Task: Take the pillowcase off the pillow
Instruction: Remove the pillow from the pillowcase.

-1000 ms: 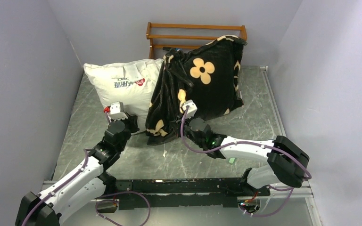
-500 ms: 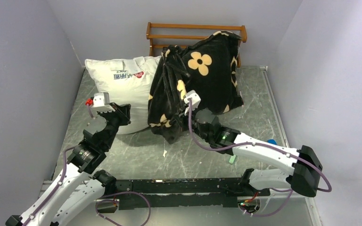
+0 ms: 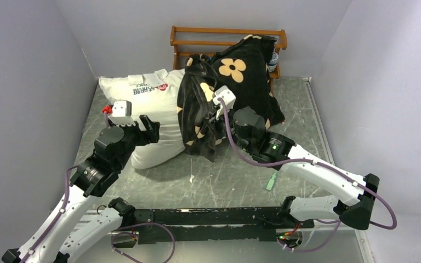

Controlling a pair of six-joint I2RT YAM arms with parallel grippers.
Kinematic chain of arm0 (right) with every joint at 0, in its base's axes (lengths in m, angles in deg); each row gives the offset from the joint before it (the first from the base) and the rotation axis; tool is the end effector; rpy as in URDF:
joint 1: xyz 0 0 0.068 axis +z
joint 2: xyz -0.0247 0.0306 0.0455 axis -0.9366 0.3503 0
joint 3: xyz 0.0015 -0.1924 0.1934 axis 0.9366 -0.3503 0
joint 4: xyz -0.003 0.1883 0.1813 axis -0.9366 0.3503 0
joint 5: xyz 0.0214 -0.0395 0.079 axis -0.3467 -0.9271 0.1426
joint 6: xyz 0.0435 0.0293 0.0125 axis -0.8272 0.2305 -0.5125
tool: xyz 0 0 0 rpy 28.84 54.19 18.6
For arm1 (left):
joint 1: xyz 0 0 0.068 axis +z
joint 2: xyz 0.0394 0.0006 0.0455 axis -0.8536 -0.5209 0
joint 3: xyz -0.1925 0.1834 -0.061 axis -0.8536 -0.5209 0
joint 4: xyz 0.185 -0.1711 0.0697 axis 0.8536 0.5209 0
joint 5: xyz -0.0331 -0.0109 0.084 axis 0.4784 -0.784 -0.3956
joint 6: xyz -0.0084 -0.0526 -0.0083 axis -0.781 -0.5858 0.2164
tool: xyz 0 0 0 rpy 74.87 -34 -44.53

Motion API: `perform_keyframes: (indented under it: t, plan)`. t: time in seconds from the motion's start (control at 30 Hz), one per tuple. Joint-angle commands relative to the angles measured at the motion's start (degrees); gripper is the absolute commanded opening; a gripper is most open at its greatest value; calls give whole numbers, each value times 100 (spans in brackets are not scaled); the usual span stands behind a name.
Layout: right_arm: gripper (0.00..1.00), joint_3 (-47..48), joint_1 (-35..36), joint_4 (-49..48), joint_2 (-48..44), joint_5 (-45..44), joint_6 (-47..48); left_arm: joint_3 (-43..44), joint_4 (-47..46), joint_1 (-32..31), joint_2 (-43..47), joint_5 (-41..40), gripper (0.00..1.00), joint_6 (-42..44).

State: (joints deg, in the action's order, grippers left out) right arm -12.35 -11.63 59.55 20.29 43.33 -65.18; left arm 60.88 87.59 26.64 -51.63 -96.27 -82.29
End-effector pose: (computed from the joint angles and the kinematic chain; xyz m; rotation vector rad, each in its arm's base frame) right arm 0.1520 0.2240 0.3958 -0.6226 1.6651 0.5497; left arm 0.1304 -0.0670 0.3631 -0.1202 1.7744 -0.3936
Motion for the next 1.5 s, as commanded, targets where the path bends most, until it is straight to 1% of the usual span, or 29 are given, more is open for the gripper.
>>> perform_keyframes:
  t: [0.0,0.1,0.23,0.3,0.4,0.5,0.6,0.77,0.83,0.9,1.03,1.07,1.17,1.27,1.33,1.47]
  plan:
    - [0,1251,36,-541,-177,72,336,455,413,-11,-3,67,86,419]
    - [0,1934,36,-271,15,139,505,595,581,-11,-13,125,88,595]
    - [0,2433,34,133,398,147,618,727,664,-7,-53,706,90,808]
    - [0,2375,31,256,520,136,559,749,742,-7,-96,1086,91,897]
    - [0,2031,23,437,669,-95,409,704,814,-11,-144,1730,91,973]
    - [0,1622,-8,722,807,-301,40,633,868,-7,-184,2321,91,1031]
    - [0,1236,-47,1060,859,-404,-365,600,1007,-7,-242,2698,91,1096]
    - [24,729,-49,1329,574,-38,-875,435,1298,-11,-346,2726,91,921]
    - [35,619,-49,1439,472,80,-1054,303,1290,-11,-419,2678,91,757]
    - [43,564,-42,1500,414,287,-1222,225,1201,-11,-515,2697,91,656]
    - [58,478,-9,1336,370,909,-1538,285,1065,-11,-693,2727,91,596]
    - [63,481,-1,1303,387,1012,-1589,307,1068,-11,-738,2725,91,637]
    - [75,449,32,1194,473,1137,-1688,313,1164,-11,-850,2647,91,722]
    - [82,293,37,1082,562,1074,-1659,231,1319,-11,-919,2355,91,611]
    - [84,195,39,1097,671,924,-1600,169,1390,-11,-975,2262,91,517]
    - [84,140,36,1251,1007,559,-1453,-47,1420,-11,-996,2026,91,275]
